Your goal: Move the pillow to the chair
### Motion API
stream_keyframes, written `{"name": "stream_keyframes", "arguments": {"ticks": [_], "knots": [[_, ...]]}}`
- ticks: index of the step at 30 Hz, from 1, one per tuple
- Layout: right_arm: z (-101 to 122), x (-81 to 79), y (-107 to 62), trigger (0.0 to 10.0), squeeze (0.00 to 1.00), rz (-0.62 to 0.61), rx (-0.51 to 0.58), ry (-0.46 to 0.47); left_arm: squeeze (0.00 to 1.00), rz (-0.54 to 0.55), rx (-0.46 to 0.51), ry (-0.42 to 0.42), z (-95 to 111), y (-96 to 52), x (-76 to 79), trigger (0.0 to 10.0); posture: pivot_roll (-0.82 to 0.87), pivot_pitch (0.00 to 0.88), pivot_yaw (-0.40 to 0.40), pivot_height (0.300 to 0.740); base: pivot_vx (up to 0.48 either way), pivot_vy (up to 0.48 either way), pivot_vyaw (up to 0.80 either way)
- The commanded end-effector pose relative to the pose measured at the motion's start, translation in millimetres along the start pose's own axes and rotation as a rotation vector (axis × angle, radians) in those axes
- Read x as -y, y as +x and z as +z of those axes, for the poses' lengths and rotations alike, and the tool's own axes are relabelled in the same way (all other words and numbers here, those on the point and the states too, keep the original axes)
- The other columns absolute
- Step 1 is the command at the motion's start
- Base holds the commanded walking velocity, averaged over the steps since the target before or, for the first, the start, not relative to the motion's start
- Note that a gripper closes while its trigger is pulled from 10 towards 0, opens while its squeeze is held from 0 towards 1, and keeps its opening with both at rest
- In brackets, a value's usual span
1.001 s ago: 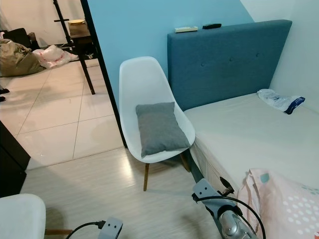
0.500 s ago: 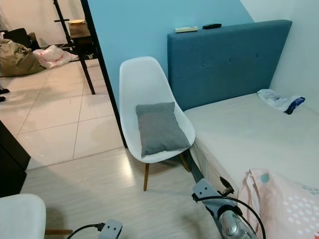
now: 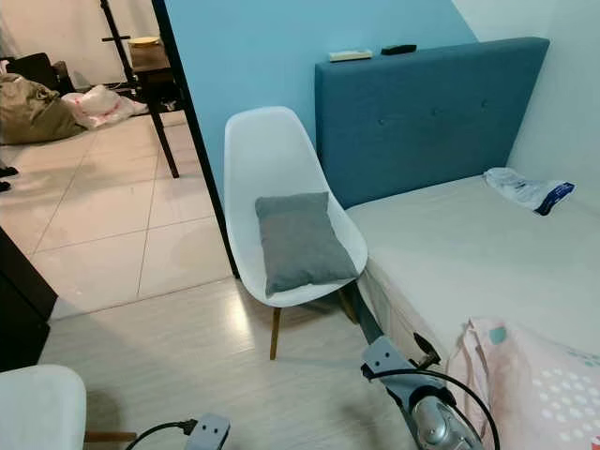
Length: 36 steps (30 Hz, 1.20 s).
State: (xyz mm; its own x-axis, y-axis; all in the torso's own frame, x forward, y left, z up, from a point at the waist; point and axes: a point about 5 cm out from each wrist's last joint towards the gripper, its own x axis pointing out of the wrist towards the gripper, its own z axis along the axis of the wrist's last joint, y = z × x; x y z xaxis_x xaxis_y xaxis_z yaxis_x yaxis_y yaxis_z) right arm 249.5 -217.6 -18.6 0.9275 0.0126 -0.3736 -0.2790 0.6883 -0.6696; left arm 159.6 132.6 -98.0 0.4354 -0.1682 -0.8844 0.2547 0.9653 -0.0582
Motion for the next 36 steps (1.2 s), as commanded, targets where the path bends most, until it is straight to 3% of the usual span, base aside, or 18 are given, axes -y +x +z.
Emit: {"name": "stream_keyframes", "arguments": {"ticks": [1,36], "knots": [[-1.1,0.5,-0.2,10.0,0.0,-0.006,-0.009,0.019,0.0,0.013,-0.007,0.009,-1.1,-1.0,-6.4,10.0,-0.07,0.0,0.016,0.74,0.0,0.0,0.0],[-2.6,0.3,-1.5,10.0,0.0,-0.006,-0.01,0.019,0.0,0.012,-0.013,0.008,-1.7,-0.7,-4.7,10.0,-0.07,0.0,0.015,0.74,0.0,0.0,0.0]]}}
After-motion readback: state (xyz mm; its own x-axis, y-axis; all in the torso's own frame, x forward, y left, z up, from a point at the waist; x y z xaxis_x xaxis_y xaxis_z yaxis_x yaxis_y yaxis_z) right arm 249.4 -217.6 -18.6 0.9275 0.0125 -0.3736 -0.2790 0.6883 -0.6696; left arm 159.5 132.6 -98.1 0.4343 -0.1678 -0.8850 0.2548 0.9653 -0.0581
